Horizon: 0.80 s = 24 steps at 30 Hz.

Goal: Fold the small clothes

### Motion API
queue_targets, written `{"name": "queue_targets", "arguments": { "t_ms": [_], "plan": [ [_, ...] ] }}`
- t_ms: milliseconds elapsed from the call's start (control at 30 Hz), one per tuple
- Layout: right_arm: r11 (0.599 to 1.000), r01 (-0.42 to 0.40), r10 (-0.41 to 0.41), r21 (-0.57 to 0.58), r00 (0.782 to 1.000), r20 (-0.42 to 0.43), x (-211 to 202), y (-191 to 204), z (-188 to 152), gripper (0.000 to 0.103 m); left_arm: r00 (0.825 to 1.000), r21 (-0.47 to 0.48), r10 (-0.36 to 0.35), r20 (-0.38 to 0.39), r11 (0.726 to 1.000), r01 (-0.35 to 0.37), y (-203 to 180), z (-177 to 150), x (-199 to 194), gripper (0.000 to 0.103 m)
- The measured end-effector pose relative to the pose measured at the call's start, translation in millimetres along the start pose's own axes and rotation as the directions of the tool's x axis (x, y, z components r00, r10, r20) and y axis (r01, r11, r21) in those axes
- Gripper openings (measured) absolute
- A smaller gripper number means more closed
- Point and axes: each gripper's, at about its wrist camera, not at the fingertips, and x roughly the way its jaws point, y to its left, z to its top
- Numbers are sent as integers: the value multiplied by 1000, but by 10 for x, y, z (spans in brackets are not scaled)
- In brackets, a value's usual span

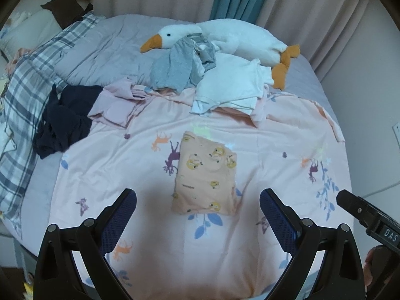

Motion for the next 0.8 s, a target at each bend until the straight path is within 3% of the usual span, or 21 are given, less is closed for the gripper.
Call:
{"name": "queue_targets", "arguments": {
  "t_ms": [800],
  "plan": [
    [998, 29, -28, -49, 999, 25, -29, 111, 77, 99, 1000, 53, 4, 15, 999, -5, -88, 67, 7, 98]
  ]
}}
